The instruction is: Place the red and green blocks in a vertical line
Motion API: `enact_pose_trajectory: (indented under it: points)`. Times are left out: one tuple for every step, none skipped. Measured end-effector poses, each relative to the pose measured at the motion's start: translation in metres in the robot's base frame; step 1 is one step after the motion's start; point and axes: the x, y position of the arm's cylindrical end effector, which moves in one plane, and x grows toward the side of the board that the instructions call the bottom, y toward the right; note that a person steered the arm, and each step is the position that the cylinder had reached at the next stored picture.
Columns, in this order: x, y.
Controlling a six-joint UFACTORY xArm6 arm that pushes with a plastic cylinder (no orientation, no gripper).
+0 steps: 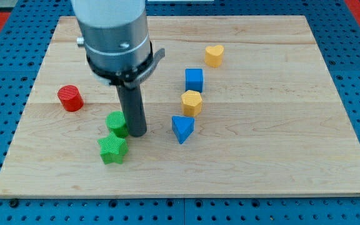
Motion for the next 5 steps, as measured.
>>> enact_pose_trajectory:
  points:
    - [0.025,-0.019]
    - [-0.005,-0.042]
    - [-0.025,-0.044]
    - [0.003,-0.078]
    - [-0.017,-0.132]
